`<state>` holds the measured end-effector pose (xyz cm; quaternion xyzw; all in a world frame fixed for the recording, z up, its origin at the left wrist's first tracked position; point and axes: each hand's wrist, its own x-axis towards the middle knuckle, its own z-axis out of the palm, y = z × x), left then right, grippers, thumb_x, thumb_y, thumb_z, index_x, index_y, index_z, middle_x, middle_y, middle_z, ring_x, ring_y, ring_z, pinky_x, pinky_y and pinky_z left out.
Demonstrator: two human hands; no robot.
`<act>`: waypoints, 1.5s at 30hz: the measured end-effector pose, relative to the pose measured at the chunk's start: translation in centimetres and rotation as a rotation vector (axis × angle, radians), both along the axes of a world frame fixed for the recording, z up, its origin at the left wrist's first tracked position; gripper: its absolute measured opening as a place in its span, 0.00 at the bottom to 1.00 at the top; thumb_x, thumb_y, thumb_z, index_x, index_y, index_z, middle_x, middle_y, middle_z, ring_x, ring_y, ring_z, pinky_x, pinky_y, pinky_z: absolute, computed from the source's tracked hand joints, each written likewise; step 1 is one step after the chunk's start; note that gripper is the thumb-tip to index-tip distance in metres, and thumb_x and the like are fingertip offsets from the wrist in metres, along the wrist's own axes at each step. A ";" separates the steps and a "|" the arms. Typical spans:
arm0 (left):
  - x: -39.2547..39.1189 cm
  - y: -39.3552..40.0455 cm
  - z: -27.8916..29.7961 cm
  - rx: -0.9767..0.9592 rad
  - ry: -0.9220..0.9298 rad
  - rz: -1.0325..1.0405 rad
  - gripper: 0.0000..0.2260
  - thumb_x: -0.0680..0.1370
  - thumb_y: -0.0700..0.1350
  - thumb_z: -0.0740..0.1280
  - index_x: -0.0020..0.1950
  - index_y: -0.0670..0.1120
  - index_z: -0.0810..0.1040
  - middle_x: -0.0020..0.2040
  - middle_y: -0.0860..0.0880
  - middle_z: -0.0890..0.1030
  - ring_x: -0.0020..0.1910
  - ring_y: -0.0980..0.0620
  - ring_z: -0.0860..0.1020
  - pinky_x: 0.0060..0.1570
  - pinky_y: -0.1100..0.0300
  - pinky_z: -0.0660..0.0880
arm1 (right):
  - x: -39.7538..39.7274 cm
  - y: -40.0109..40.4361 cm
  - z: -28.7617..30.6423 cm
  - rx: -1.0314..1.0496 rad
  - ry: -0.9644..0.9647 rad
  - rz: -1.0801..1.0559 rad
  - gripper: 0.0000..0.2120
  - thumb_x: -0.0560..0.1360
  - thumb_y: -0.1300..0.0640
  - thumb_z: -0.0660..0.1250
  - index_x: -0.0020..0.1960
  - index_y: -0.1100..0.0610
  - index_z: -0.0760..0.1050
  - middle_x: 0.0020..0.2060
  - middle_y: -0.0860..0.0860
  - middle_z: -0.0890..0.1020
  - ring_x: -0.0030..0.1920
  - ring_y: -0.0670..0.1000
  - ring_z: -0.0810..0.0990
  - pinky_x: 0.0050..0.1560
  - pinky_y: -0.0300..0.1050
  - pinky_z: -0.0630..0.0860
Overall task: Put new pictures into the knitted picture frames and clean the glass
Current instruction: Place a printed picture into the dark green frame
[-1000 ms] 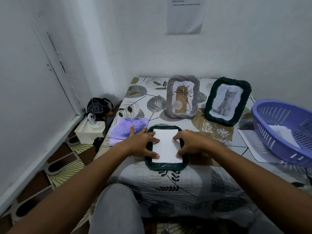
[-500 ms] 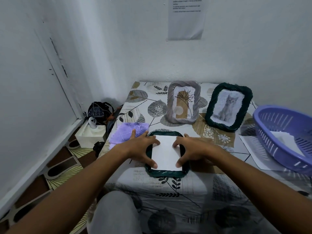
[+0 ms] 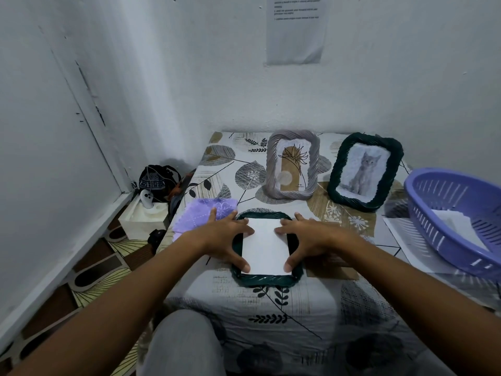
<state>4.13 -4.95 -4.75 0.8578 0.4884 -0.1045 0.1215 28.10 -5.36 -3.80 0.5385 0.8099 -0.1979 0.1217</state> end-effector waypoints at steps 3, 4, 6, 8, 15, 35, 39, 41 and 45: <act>0.0 -0.1 0.1 -0.011 -0.003 0.008 0.44 0.65 0.69 0.71 0.76 0.55 0.60 0.79 0.53 0.53 0.78 0.50 0.42 0.70 0.37 0.32 | 0.0 0.2 -0.3 -0.009 0.005 -0.009 0.53 0.56 0.30 0.73 0.75 0.40 0.55 0.78 0.44 0.50 0.77 0.57 0.46 0.70 0.70 0.54; 0.0 -0.1 0.1 -0.011 -0.004 0.010 0.44 0.65 0.69 0.71 0.76 0.55 0.60 0.79 0.54 0.53 0.78 0.50 0.42 0.70 0.37 0.32 | 0.0 0.2 -0.3 -0.016 0.007 -0.013 0.54 0.55 0.29 0.73 0.75 0.40 0.55 0.78 0.45 0.51 0.77 0.57 0.48 0.70 0.69 0.55; 0.0 0.0 0.1 -0.010 -0.007 0.012 0.44 0.65 0.69 0.71 0.76 0.56 0.60 0.79 0.54 0.52 0.78 0.50 0.42 0.70 0.37 0.32 | 0.1 0.4 -0.4 -0.015 0.004 -0.015 0.55 0.52 0.26 0.71 0.74 0.39 0.55 0.77 0.46 0.52 0.76 0.58 0.51 0.69 0.69 0.58; 0.0 -0.1 0.1 -0.011 -0.009 0.012 0.44 0.64 0.69 0.71 0.75 0.56 0.60 0.79 0.54 0.52 0.78 0.50 0.43 0.70 0.38 0.32 | 0.2 0.5 -0.6 -0.012 -0.014 -0.001 0.57 0.49 0.24 0.69 0.74 0.38 0.54 0.78 0.46 0.51 0.76 0.58 0.50 0.69 0.70 0.57; 0.0 -0.1 0.2 -0.027 0.004 0.010 0.44 0.64 0.69 0.71 0.76 0.56 0.60 0.79 0.54 0.52 0.78 0.50 0.42 0.69 0.38 0.32 | -0.1 0.6 -0.7 0.001 -0.064 0.020 0.57 0.52 0.26 0.71 0.75 0.40 0.51 0.78 0.45 0.48 0.77 0.58 0.44 0.71 0.70 0.52; 5.8 -1.6 3.0 -0.067 -0.725 0.122 0.30 0.72 0.58 0.72 0.70 0.47 0.71 0.68 0.49 0.74 0.65 0.54 0.73 0.66 0.57 0.69 | 4.2 -1.5 4.0 0.219 0.738 -0.474 0.17 0.77 0.52 0.67 0.62 0.59 0.76 0.58 0.56 0.80 0.55 0.54 0.78 0.54 0.50 0.74; 10.2 -2.8 2.9 -0.340 -1.100 0.335 0.19 0.78 0.55 0.65 0.67 0.49 0.72 0.63 0.46 0.77 0.59 0.53 0.76 0.63 0.51 0.73 | 7.9 -2.6 3.6 0.149 0.903 -0.807 0.10 0.78 0.55 0.65 0.46 0.61 0.79 0.39 0.59 0.77 0.37 0.55 0.75 0.38 0.48 0.73; 12.0 -3.5 2.9 -0.468 -1.197 0.436 0.11 0.80 0.55 0.61 0.59 0.53 0.74 0.57 0.48 0.77 0.54 0.53 0.75 0.60 0.52 0.73 | 8.9 -3.7 3.0 0.060 0.936 -0.904 0.10 0.79 0.56 0.64 0.44 0.62 0.77 0.37 0.59 0.76 0.34 0.54 0.73 0.34 0.43 0.69; 14.4 -4.3 2.5 -0.543 -1.236 0.562 0.17 0.82 0.58 0.54 0.64 0.51 0.70 0.55 0.50 0.71 0.46 0.55 0.71 0.47 0.58 0.69 | 9.3 -5.2 1.9 -0.055 1.003 -0.959 0.10 0.79 0.54 0.63 0.48 0.61 0.76 0.39 0.59 0.77 0.36 0.54 0.73 0.34 0.42 0.70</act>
